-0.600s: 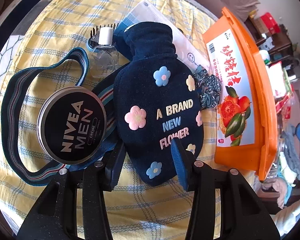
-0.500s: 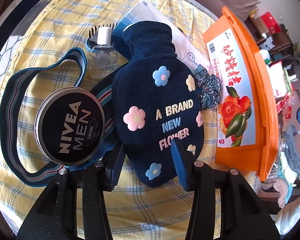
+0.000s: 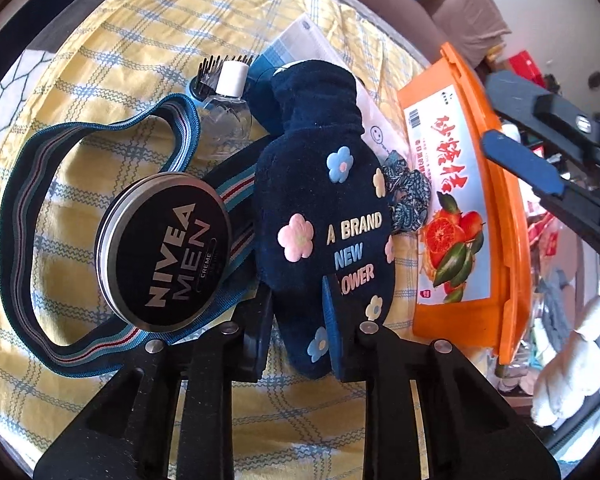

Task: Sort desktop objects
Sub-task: 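Close the right gripper on the navy flower hot-water-bottle cover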

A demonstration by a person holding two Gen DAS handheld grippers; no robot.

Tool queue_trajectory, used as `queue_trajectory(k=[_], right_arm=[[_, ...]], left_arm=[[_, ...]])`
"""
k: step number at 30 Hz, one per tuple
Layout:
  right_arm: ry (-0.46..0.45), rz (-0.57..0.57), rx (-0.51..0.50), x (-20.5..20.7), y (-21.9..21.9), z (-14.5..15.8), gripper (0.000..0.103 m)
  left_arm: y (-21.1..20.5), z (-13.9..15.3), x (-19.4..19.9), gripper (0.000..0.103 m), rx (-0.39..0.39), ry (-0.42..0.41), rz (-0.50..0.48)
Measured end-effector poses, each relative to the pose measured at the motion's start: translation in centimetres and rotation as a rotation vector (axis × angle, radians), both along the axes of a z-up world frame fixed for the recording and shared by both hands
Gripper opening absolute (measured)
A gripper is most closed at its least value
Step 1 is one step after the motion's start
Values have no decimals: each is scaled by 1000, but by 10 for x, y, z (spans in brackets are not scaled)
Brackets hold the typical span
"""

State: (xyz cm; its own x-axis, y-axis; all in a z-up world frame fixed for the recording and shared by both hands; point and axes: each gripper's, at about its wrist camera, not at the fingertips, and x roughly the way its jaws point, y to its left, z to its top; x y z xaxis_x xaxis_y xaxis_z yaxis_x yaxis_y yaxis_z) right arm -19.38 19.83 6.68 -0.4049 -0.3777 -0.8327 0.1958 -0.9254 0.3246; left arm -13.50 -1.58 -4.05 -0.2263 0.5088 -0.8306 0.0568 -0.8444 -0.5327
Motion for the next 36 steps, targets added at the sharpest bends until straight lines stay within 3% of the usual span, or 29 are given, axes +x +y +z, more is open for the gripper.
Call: queue_trajectory(k=[7, 20, 25, 36], right_arm=[[-80, 25, 48, -27, -21, -34, 56], [-179, 57, 180, -64, -46, -87, 56], [-166, 49, 169, -64, -42, -85, 48], [-93, -30, 41, -47, -18, -43, 45]], left_arm=[[5, 15, -3, 22, 10, 64, -6], [11, 12, -8, 21, 8, 75, -18], [13, 13, -9, 18, 15, 96, -5], [18, 42, -6, 15, 45, 149, -17]])
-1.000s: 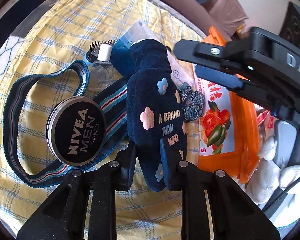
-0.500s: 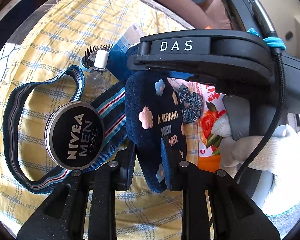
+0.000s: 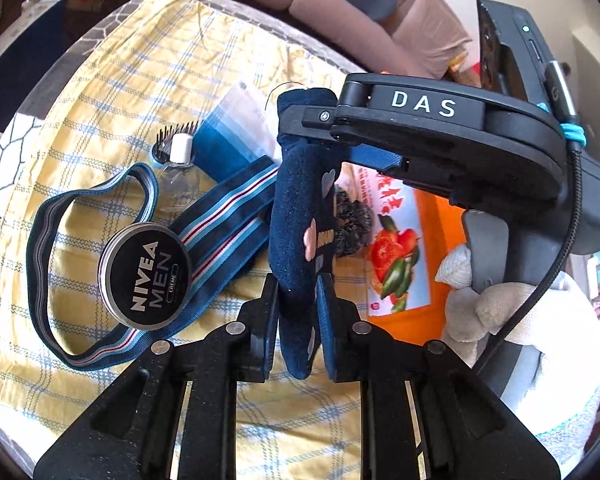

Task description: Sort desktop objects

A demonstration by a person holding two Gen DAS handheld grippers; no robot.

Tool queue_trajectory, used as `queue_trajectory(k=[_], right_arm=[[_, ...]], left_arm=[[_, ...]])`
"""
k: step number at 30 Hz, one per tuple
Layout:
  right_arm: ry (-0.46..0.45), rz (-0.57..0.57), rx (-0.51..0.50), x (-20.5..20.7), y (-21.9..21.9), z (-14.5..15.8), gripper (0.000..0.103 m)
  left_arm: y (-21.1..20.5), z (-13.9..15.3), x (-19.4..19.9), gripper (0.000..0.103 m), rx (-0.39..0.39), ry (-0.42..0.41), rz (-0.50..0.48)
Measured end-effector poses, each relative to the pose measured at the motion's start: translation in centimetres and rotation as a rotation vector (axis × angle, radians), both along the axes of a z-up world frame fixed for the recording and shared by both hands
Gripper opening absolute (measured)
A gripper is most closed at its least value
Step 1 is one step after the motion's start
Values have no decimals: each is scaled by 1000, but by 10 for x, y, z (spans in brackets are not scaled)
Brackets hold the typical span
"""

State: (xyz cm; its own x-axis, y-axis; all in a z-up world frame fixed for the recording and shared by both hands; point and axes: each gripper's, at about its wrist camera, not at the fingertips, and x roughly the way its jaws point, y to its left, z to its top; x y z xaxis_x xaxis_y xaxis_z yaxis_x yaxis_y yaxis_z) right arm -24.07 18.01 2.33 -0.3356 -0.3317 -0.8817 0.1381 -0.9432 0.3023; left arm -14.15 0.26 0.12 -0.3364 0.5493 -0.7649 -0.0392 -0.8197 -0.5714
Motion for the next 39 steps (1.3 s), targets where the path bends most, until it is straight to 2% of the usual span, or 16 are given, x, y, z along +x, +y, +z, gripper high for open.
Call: queue_trajectory(k=[3, 8, 9, 10, 11, 13, 15, 17, 18, 19, 22, 25, 29, 32, 35, 39], right_arm=[[31, -10, -24, 9, 3, 17, 45], [74, -12, -63, 27, 7, 50, 36], [83, -10, -72, 31, 8, 57, 29], [95, -6, -97, 35, 9, 64, 13], [103, -5, -129, 39, 11, 71, 10], [105, -10, -126, 45, 11, 81, 11], [90, 1, -75, 51, 7, 81, 11], [99, 7, -23, 58, 9, 80, 22], [96, 8, -15, 61, 11, 76, 34], [89, 7, -12, 63, 13, 72, 39], [66, 11, 2, 62, 15, 58, 39], [46, 10, -1, 57, 15, 46, 42], [27, 18, -25, 46, 6, 30, 46], [9, 24, -28, 39, -1, 16, 46], [-7, 12, -41, 32, -2, 2, 46], [-34, -2, -50, 28, 3, -13, 46]], left_arm=[[-2, 12, 4, 15, 37, 19, 9], [4, 41, 9, 10, 22, 70, 2], [7, 48, 10, 7, 16, 85, -4], [6, 55, 15, 7, -2, 97, -11], [10, 59, 15, 7, -31, 103, -15], [11, 61, 12, 8, -94, 106, 4], [10, 57, 9, 22, -116, 84, 43], [-1, 44, 13, 34, -135, 43, 91], [-7, 35, 12, 35, -134, 20, 111], [-13, 30, 17, 35, -125, 3, 120], [-27, 15, 21, 39, -142, -30, 122], [-37, 4, 17, 49, -163, -49, 118], [-46, -9, 9, 50, -176, -72, 113], [-55, -2, 2, 50, -149, -45, 131], [-59, 8, -15, 51, -182, -10, 125], [-58, 3, -45, 51, -231, -19, 96]])
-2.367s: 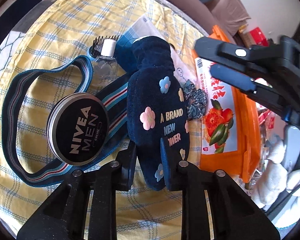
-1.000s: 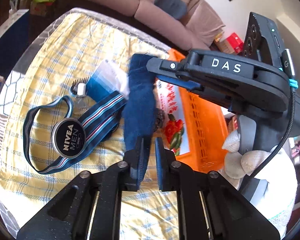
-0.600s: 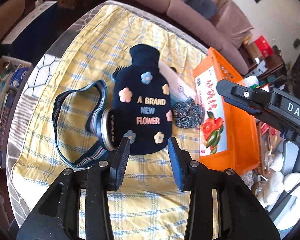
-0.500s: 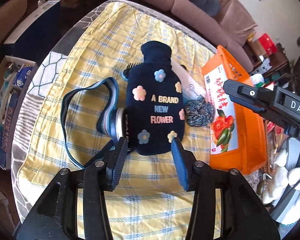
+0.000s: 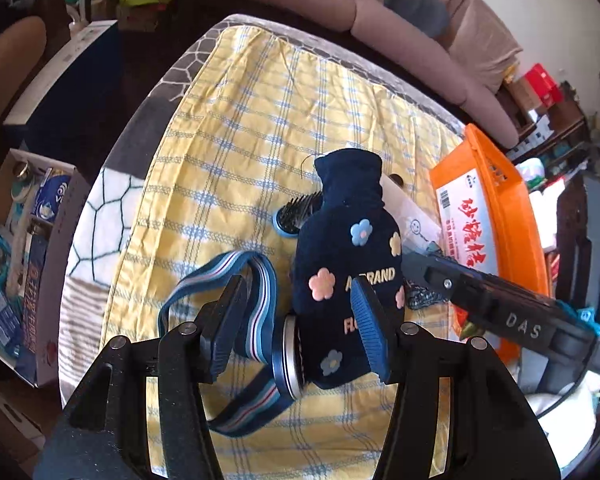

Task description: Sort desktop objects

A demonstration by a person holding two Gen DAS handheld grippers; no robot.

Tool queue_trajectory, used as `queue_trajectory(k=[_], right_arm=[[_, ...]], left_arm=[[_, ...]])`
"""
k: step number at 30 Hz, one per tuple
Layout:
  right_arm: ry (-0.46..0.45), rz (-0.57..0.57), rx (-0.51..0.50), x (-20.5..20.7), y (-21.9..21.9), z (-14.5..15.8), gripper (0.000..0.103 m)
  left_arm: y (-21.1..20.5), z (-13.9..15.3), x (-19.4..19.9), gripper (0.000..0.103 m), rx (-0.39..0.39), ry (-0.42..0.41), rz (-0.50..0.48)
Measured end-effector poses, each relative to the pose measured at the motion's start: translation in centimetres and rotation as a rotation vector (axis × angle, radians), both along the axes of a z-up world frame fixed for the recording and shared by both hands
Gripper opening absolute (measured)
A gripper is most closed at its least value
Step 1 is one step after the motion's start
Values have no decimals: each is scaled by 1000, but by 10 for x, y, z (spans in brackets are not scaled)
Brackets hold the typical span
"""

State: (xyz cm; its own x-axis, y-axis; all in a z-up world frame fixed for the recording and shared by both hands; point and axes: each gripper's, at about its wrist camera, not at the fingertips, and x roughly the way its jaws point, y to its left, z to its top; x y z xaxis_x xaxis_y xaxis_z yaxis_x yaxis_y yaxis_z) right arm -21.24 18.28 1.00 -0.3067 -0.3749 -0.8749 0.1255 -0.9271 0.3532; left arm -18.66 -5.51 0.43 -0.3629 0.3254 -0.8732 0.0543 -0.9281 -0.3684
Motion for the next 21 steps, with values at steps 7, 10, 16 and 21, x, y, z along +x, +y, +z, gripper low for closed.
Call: queue_trajectory(k=[7, 10, 16, 21], right_arm=[[-31, 10, 21, 6, 9, -16, 46], [-50, 25, 43, 8, 4, -22, 46], [-76, 62, 137, 6, -10, -38, 46], [-83, 47, 87, 6, -5, -40, 42]], left_arm=[[15, -19, -25, 51, 9, -25, -55], [21, -26, -30, 49, 24, -46, -63], [28, -36, -31, 38, 39, -70, -82], [23, -35, -28, 32, 73, -60, -63]])
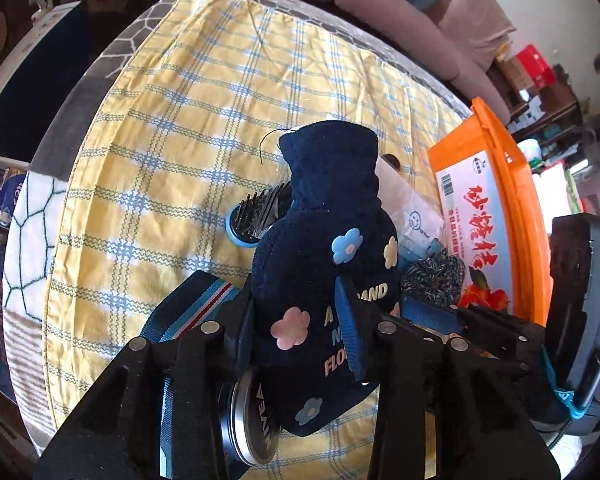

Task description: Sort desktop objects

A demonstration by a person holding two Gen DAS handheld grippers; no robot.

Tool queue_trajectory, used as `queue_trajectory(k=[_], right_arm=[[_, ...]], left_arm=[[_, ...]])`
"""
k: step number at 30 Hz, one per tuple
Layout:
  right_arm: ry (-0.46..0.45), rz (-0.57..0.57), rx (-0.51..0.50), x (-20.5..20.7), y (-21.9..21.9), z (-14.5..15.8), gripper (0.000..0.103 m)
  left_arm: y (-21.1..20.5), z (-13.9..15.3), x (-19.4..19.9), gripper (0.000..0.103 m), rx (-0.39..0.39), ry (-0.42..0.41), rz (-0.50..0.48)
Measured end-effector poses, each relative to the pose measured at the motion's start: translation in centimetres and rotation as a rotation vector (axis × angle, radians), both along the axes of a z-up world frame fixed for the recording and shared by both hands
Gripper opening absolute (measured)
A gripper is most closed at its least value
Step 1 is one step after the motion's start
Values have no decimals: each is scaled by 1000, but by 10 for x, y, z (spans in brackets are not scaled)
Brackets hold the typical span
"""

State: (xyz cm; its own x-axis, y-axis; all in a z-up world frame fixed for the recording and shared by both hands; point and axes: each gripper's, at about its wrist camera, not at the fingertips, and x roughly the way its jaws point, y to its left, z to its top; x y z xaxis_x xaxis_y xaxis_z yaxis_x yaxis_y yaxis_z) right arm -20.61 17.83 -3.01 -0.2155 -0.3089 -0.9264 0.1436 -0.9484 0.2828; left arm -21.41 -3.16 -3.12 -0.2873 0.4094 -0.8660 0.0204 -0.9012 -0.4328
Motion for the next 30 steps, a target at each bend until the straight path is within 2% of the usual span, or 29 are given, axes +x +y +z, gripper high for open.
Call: queue_trajectory(k=[5, 9, 11, 12, 13, 14, 16, 17, 19, 21, 23, 25, 26, 28, 29, 30], right_arm=[[13, -23, -36, 3, 6, 6, 40], [8, -61, -134, 5, 14, 14, 40], [8, -63, -164, 8, 14, 19, 38], [11, -59, -216, 9, 13, 23, 21], [2, -62, -275, 10, 12, 27, 12], [-2, -63, -289, 12, 9, 31, 12], [21, -18, -193, 16, -5, 41, 12], [40, 7, -137, 18, -11, 46, 12], [58, 29, -56, 24, -17, 49, 24], [50, 39, -3, 29, -17, 43, 30], [43, 41, 76, 35, -16, 33, 30], [22, 36, 107, 37, -12, 20, 31], [0, 32, 84, 38, -9, 13, 31], [-14, 11, 40, 38, -3, 6, 31], [-12, 8, 29, 38, -1, 6, 31], [-8, 13, 24, 38, -1, 7, 31]], left_arm=[[-10, 13, 5, 27, 63, 5, 44], [-16, 30, 10, 21, 112, 24, 61], [-17, 34, 13, 17, 191, 2, 66], [-17, 35, 15, 17, 214, -12, 72], [-14, 37, 18, 17, 198, -15, 72], [-10, 39, 20, 17, 147, -6, 68], [-6, 38, 24, 17, 77, 5, 51], [-6, 34, 25, 18, 83, -3, 51], [-11, 29, 28, 25, 139, -10, 73], [-13, 24, 29, 39, 171, -22, 107], [-10, 20, 29, 48, 189, -30, 113], [-4, 18, 28, 48, 175, -30, 105], [0, 18, 28, 49, 155, -27, 102], [4, 19, 27, 47, 128, -13, 90], [6, 19, 26, 39, 110, -10, 85], [7, 21, 26, 20, 86, 4, 77]])
